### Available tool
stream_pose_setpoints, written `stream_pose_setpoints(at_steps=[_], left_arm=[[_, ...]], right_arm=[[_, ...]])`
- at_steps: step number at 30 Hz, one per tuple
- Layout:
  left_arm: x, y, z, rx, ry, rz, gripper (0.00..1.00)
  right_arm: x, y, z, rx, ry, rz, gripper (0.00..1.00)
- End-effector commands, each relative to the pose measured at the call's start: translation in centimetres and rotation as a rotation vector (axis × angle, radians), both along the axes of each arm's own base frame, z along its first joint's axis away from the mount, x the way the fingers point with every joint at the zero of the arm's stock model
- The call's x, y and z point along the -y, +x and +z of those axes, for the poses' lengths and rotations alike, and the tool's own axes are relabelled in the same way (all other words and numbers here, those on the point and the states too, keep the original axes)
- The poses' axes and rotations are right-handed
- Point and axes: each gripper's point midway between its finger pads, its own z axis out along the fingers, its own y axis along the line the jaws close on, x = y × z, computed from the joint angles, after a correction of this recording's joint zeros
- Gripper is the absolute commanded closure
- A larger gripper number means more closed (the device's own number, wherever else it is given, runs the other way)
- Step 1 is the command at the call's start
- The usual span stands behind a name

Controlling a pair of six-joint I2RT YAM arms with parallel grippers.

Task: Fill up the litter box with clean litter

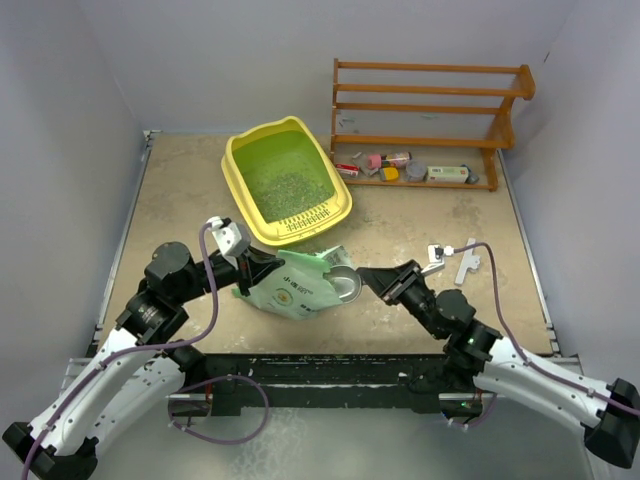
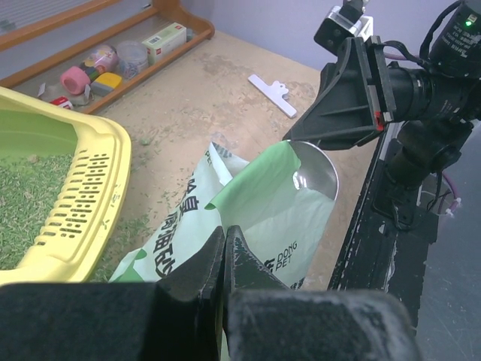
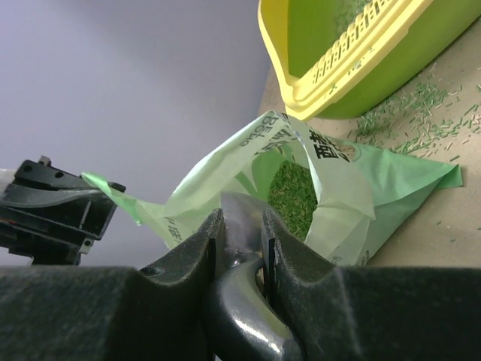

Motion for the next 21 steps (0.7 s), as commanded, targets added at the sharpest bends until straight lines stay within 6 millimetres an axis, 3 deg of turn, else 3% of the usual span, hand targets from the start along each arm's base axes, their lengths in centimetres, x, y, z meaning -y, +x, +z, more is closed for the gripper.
stream_pose_setpoints(at_steps=[1, 5, 10, 21], left_arm=[[0.0, -0.1, 4.0, 0.116, -0.082, -0.006, 1.00], [0.2, -0.2, 3.9, 0.112, -0.082, -0.021, 1.00], [0.4, -0.4, 3.9, 0.108, -0.082, -0.040, 0.92], [1.3, -1.8, 4.1, 0.105, -0.098, -0.137, 0.64]], right_arm=[[1.4, 0.0, 2.0, 0.008, 0.092, -0.054, 1.00], [2.5, 0.1, 2.2, 0.003, 0.119, -0.096, 1.00], [4.0, 0.2, 2.5, 0.000, 0.133, -0.150, 1.00], [7.5, -0.2, 3.1, -0.004, 0.138, -0.249, 1.00]])
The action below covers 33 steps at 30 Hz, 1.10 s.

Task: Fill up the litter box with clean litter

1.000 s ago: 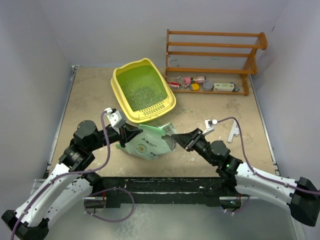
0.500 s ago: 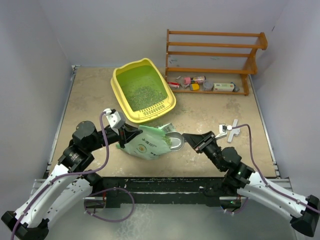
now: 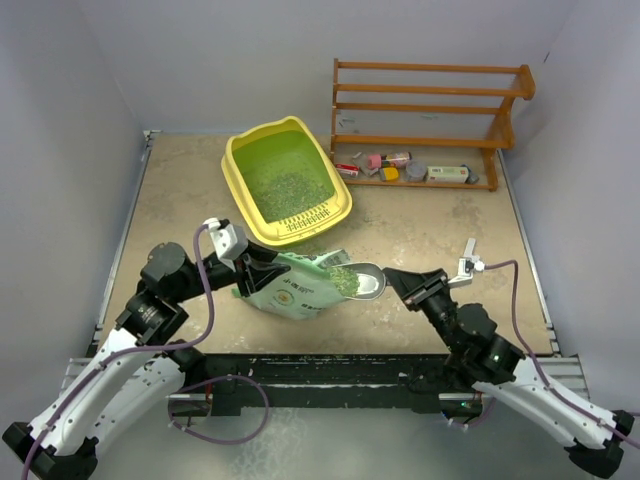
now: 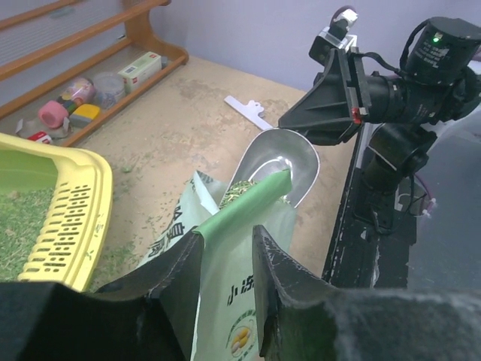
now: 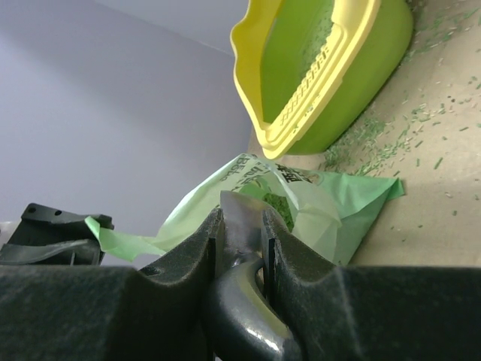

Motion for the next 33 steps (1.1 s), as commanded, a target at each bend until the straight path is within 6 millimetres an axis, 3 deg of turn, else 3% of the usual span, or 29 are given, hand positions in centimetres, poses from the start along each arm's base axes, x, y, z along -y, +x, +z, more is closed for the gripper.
stream_pose_setpoints(at_steps=[1, 6, 15, 33], left_arm=[[0.5, -1.0, 2.9, 0.066, -0.065, -0.067, 0.62], [0.4, -1.3, 3.5, 0.081, -0.083, -0.069, 0.57], [-0.5, -1.4, 4.2, 0.116, -0.113, -0.019, 0.50], [-1.7, -0.3, 4.5, 0.124, -0.121, 0.091, 0.48]], right_arm=[[2.2, 0.0, 3.0, 0.024, 0.087, -0.081, 1.00], [3.7, 0.0, 3.2, 0.015, 0.076, -0.133, 1.00], [4.2, 0.0, 4.3, 0.033, 0.102, -0.148, 1.00], [5.4, -0.5, 7.3, 0.030, 0.187, -0.165, 1.00]])
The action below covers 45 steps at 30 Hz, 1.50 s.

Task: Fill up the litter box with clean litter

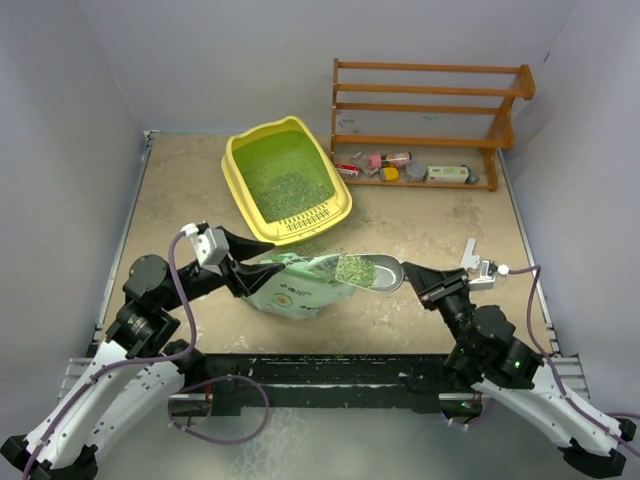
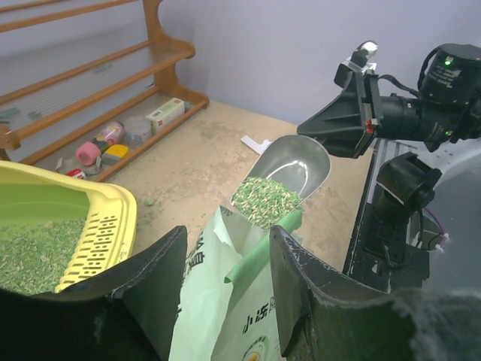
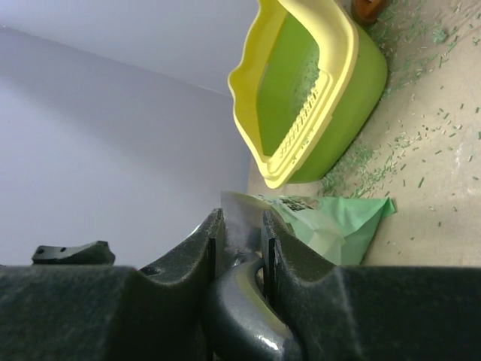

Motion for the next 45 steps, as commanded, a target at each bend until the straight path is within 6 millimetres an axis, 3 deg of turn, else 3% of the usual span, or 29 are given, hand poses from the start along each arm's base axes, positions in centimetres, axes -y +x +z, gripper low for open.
stream_pose_setpoints(at_steps=[1, 17, 35, 45], left_arm=[[-0.8, 0.5, 1.3, 0.036, -0.033, 0.062, 0.48], [-2.0, 1.4, 1.3, 0.031, -0.041, 0.153, 0.48], [-2.2, 1.6, 1.3, 0.025, -0.042, 0.170, 0.48], [-2.5, 1.5, 1.5, 0.030, -0.048, 0.181, 0.48]], right_arm=[[1.8, -0.6, 5.7, 0.070, 0.179, -0.038, 1.00], [3.2, -0.3, 8.5, 0.082, 0.212, -0.103, 1.00], [1.2, 1.8, 12.7, 0.142, 0.212, -0.133, 1.00], [-0.6, 3.2, 13.9, 0.150, 0.180, -0.144, 1.00]])
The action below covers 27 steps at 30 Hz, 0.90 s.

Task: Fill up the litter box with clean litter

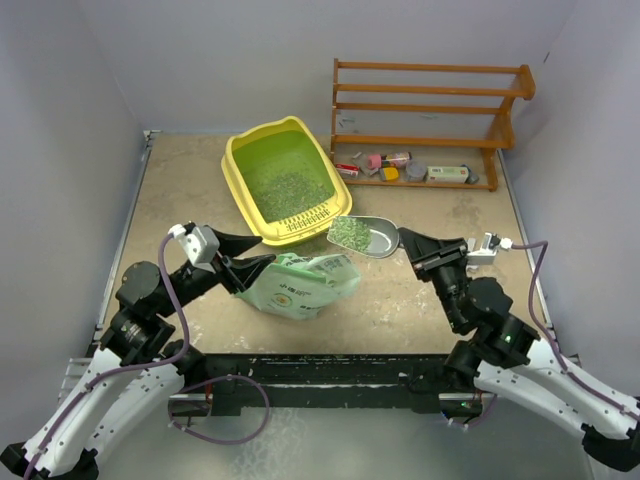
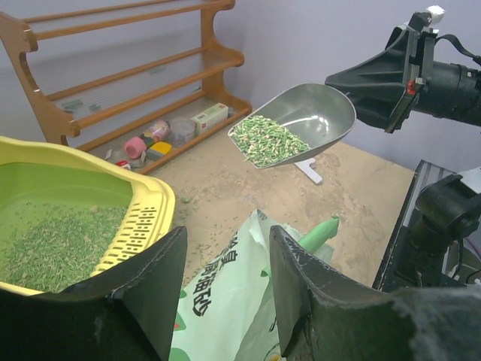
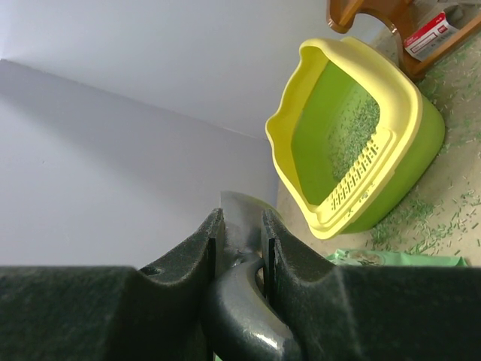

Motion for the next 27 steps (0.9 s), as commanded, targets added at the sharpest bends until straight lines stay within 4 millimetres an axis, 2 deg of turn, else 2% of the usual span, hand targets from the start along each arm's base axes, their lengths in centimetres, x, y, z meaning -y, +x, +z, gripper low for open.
stream_pose_setpoints(at_steps=[1, 12, 20, 27], left_arm=[[-0.4, 0.0, 1.0, 0.033, -0.019, 0.018, 0.48], [-0.4, -0.1, 1.1, 0.034, -0.022, 0.013, 0.48], [-0.5, -0.3, 1.3, 0.041, -0.029, 0.015, 0.48], [-0.6, -0.4, 1.5, 0.048, -0.032, 0.017, 0.48]], right_arm=[[0.7, 0.2, 5.8, 0.106, 0.146, -0.038, 1.00], [-1.0, 2.1, 6.7, 0.108, 0.112, -0.055, 1.00], [-2.2, 5.5, 5.7, 0.061, 0.152, -0.024, 1.00], [-2.8, 8.5, 5.7, 0.060, 0.163, -0.003, 1.00]])
